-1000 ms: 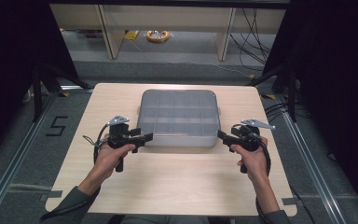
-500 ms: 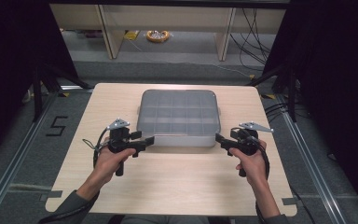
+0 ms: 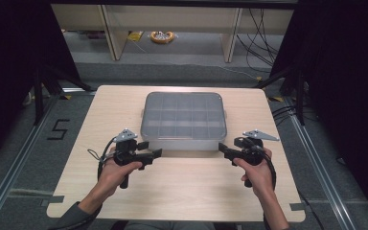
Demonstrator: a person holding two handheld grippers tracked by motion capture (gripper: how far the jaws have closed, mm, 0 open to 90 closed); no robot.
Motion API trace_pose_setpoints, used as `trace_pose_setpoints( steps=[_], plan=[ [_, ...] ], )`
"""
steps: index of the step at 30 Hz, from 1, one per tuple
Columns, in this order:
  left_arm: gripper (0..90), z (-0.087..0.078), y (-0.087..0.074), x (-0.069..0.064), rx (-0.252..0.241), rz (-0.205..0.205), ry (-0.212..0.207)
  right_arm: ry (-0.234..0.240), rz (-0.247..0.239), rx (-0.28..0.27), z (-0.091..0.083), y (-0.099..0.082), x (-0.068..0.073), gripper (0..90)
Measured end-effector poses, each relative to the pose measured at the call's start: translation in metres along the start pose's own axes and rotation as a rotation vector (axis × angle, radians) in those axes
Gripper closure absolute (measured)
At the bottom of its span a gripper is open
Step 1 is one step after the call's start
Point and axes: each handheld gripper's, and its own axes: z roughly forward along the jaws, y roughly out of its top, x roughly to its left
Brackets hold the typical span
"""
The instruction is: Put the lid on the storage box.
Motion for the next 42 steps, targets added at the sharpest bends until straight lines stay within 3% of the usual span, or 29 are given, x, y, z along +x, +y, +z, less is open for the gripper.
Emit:
trace_pose_setpoints(
  steps=[2,12,28,31,35,37,40,41,42],
  plan=[
    [31.3,-0.001,-0.003,-0.002,-0.003,0.006,-0.003,-0.002,-0.024,0.013,-0.001,0.000,0.000,29.8],
    [31.4,-0.002,-0.014,-0.011,0.019,0.033,-0.027,0.020,-0.046,0.024,-0.005,-0.009,0.007,29.7],
    [31.1,-0.015,-0.037,-0.014,0.017,0.043,-0.047,0.073,-0.067,0.025,-0.010,-0.025,0.022,29.6],
    [31.0,-0.018,-0.039,-0.014,0.020,0.047,-0.051,0.077,-0.051,0.035,-0.011,-0.027,0.024,29.6],
    [30.6,-0.020,-0.043,-0.015,0.017,0.053,-0.064,0.069,-0.087,0.043,-0.011,-0.033,0.024,29.6],
    [30.1,-0.021,-0.045,-0.017,0.026,0.056,-0.069,0.068,-0.060,0.054,-0.012,-0.036,0.027,29.6],
    [28.8,-0.022,-0.049,-0.019,0.029,0.068,-0.076,0.085,-0.080,0.055,-0.014,-0.038,0.026,29.5],
    [27.2,-0.023,-0.050,-0.019,0.032,0.075,-0.079,0.094,-0.032,0.072,-0.015,-0.041,0.030,29.5],
    [27.2,-0.024,-0.051,-0.020,0.039,0.073,-0.077,0.094,-0.032,0.072,-0.015,-0.041,0.030,29.5]
  ],
)
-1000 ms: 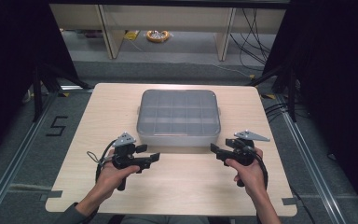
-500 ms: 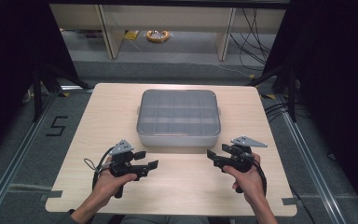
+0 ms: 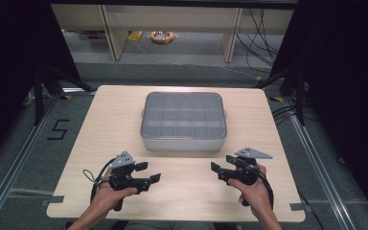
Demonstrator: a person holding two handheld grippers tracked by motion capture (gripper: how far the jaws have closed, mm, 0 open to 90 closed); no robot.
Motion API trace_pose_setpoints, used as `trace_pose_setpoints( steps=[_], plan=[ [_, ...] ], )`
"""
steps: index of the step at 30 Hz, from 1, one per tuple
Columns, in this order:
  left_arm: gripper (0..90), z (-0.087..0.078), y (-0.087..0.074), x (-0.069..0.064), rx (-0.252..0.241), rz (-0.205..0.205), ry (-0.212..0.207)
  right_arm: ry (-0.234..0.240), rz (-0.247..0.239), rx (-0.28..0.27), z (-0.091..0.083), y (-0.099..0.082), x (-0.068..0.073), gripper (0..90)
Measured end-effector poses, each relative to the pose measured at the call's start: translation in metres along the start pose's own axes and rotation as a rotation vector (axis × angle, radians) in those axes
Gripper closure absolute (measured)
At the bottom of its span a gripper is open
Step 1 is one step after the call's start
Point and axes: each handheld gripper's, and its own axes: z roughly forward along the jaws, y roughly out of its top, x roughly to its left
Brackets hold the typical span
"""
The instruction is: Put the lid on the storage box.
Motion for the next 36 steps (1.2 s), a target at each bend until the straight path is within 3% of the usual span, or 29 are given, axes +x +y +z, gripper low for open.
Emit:
trace_pose_setpoints(
  steps=[1,3,4,7,8,9,11,15,16,18,19,20,21,24,25,28,31,33,35,36],
  plan=[
    [26.6,-0.001,-0.002,-0.001,-0.001,0.001,0.001,-0.013,-0.047,-0.012,0.000,-0.001,-0.003,29.5],
    [25.6,-0.002,-0.004,-0.001,0.004,0.005,-0.003,-0.017,-0.055,-0.004,0.000,-0.003,-0.003,29.4],
    [25.4,-0.003,-0.006,-0.002,0.002,0.001,-0.007,-0.015,-0.029,0.001,-0.001,-0.005,0.000,29.4],
    [24.3,-0.004,-0.010,-0.003,0.004,-0.002,-0.013,0.004,-0.054,-0.006,-0.003,-0.008,0.000,29.3],
    [23.5,-0.005,-0.011,-0.002,0.020,0.011,-0.009,-0.004,-0.020,0.003,-0.004,-0.011,0.005,29.3],
    [23.5,-0.005,-0.012,-0.003,0.015,0.007,-0.011,-0.004,-0.020,0.003,-0.004,-0.011,0.005,29.3],
    [22.6,-0.006,-0.014,-0.004,0.022,0.006,-0.005,0.013,-0.061,-0.003,-0.005,-0.014,0.003,29.3],
    [19.9,-0.007,-0.019,-0.004,0.015,0.015,-0.024,0.018,-0.042,0.016,-0.007,-0.020,0.007,29.3],
    [19.1,-0.007,-0.020,-0.005,0.021,0.017,-0.029,0.015,-0.073,0.013,-0.007,-0.022,0.006,29.2],
    [18.9,-0.008,-0.023,-0.006,0.033,0.015,-0.029,0.034,-0.062,0.011,-0.007,-0.024,0.007,29.2],
    [18.5,-0.007,-0.026,-0.008,0.034,0.009,-0.035,0.019,-0.060,0.023,-0.007,-0.025,0.008,29.2],
    [18.2,-0.008,-0.026,-0.008,0.040,0.029,-0.044,0.018,-0.077,0.016,-0.007,-0.027,0.008,29.1],
    [18.0,-0.008,-0.028,-0.010,0.039,0.029,-0.038,0.028,-0.031,0.034,-0.010,-0.028,0.012,29.1],
    [17.5,-0.009,-0.030,-0.014,0.047,0.033,-0.049,0.031,-0.075,0.013,-0.009,-0.031,0.009,29.1],
    [17.2,-0.010,-0.032,-0.015,0.048,0.035,-0.045,0.043,-0.030,0.032,-0.011,-0.033,0.013,29.0],
    [16.2,-0.013,-0.034,-0.017,0.054,0.055,-0.034,0.025,-0.091,0.035,-0.013,-0.037,0.012,29.0],
    [15.7,-0.014,-0.038,-0.017,0.049,0.059,-0.040,0.036,-0.062,0.038,-0.014,-0.040,0.016,29.0],
    [15.7,-0.016,-0.040,-0.018,0.052,0.055,-0.042,0.026,-0.109,0.025,-0.016,-0.043,0.015,29.0],
    [15.7,-0.018,-0.042,-0.019,0.061,0.058,-0.044,0.034,-0.102,0.033,-0.016,-0.045,0.017,29.0],
    [15.7,-0.018,-0.044,-0.020,0.061,0.056,-0.036,0.035,-0.075,0.038,-0.019,-0.048,0.020,29.0]
  ],
)
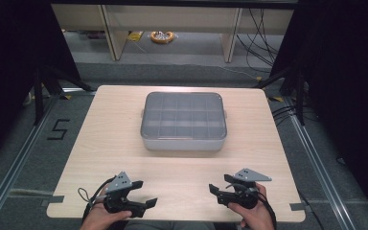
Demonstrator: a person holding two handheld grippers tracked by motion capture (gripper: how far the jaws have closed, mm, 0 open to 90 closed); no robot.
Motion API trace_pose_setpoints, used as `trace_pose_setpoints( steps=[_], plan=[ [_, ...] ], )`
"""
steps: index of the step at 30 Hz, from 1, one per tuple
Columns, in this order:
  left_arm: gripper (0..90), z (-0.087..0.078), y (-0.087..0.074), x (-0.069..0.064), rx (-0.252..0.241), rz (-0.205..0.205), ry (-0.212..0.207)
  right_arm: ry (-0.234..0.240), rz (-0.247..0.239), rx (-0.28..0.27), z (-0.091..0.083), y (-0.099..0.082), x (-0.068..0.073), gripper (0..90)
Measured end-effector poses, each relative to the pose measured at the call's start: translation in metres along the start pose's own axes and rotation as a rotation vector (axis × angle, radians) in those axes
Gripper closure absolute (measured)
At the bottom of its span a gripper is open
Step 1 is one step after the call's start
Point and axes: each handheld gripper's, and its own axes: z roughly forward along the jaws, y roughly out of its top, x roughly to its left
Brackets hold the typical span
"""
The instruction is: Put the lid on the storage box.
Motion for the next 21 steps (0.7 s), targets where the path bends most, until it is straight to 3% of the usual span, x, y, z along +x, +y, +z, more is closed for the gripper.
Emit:
trace_pose_setpoints(
  steps=[1,2,4,5,6,7,9,10,11,12,13,15,16,18,19,20,21],
  plan=[
    [15.7,0.000,-0.001,0.000,0.000,0.006,-0.006,0.000,0.000,0.000,0.000,0.000,0.000,29.0],
    [15.7,-0.001,-0.002,0.000,0.005,0.012,-0.006,-0.002,-0.033,0.003,0.000,-0.001,-0.002,28.9],
    [15.7,-0.002,-0.005,-0.002,0.001,0.013,0.001,0.008,-0.007,0.013,-0.001,-0.005,0.002,28.9],
    [15.7,-0.003,-0.005,-0.002,0.023,0.026,0.006,0.008,-0.038,0.006,-0.001,-0.006,0.000,28.9],
    [15.7,-0.003,-0.007,-0.003,0.013,0.024,0.003,0.020,0.001,0.021,-0.002,-0.007,0.004,28.8],
    [15.7,-0.005,-0.008,-0.003,0.018,0.029,0.007,0.011,-0.047,0.012,-0.003,-0.010,0.002,28.9],
    [15.7,-0.007,-0.009,-0.005,0.020,0.024,0.014,0.003,-0.054,0.023,-0.005,-0.010,0.003,28.8],
    [15.7,-0.007,-0.011,-0.004,0.013,0.034,0.010,0.015,-0.022,0.027,-0.007,-0.014,0.007,28.7],
    [15.7,-0.008,-0.011,-0.005,0.024,0.028,0.016,0.016,-0.067,0.012,-0.007,-0.015,0.004,28.6],
    [15.7,-0.008,-0.012,-0.005,0.017,0.030,0.011,0.016,-0.067,0.012,-0.007,-0.015,0.004,28.6],
    [15.7,-0.008,-0.013,-0.005,0.018,0.029,0.014,0.021,-0.035,0.032,-0.008,-0.016,0.007,28.5],
    [15.7,-0.009,-0.016,-0.006,0.027,0.032,0.013,0.020,-0.063,0.035,-0.009,-0.019,0.006,27.6],
    [15.7,-0.008,-0.017,-0.008,0.023,0.028,0.013,0.029,-0.026,0.045,-0.010,-0.021,0.009,26.8],
    [15.7,-0.009,-0.019,-0.009,0.032,0.031,0.015,0.029,-0.071,0.047,-0.009,-0.025,0.007,25.8],
    [15.7,-0.009,-0.020,-0.010,0.034,0.029,0.012,0.027,-0.016,0.080,-0.012,-0.027,0.012,25.3],
    [15.7,-0.009,-0.021,-0.012,0.034,0.026,0.015,0.043,-0.066,0.056,-0.009,-0.028,0.009,24.6],
    [15.7,-0.009,-0.022,-0.012,0.042,0.028,0.012,0.043,-0.072,0.073,-0.011,-0.032,0.009,23.4]
  ],
)
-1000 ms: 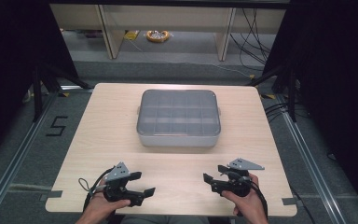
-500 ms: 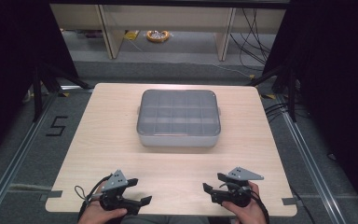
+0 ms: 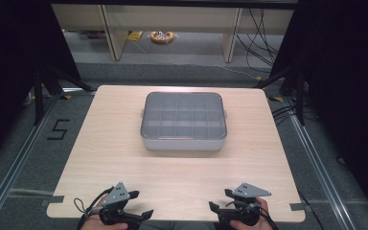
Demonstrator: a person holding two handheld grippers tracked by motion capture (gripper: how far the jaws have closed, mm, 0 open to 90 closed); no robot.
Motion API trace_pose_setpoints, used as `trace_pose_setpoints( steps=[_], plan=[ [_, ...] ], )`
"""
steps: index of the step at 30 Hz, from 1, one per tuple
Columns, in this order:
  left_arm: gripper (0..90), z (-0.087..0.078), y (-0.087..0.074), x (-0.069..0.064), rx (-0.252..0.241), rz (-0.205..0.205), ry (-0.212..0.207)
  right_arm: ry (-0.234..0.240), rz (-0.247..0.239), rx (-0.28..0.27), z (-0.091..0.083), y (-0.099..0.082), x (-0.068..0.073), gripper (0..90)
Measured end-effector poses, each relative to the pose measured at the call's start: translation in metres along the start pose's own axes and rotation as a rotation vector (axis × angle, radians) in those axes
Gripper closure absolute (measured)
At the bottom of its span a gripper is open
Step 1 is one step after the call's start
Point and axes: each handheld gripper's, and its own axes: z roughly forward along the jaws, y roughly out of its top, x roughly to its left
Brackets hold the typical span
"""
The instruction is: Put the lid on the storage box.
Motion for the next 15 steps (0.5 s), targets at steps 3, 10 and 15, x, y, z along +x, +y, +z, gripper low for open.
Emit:
trace_pose_setpoints(
  steps=[3,10,15],
  plan=[
    [15.7,0.000,-0.002,-0.002,-0.001,-0.019,0.000,-0.012,0.003,0.007,-0.002,-0.003,0.002,22.0],
    [15.7,-0.004,-0.006,-0.007,0.009,-0.022,0.004,-0.002,0.016,0.014,-0.006,-0.010,0.004,21.5],
    [15.8,-0.006,-0.009,-0.008,0.005,-0.009,0.003,-0.015,0.043,0.030,-0.010,-0.014,0.008,21.3]
  ],
)
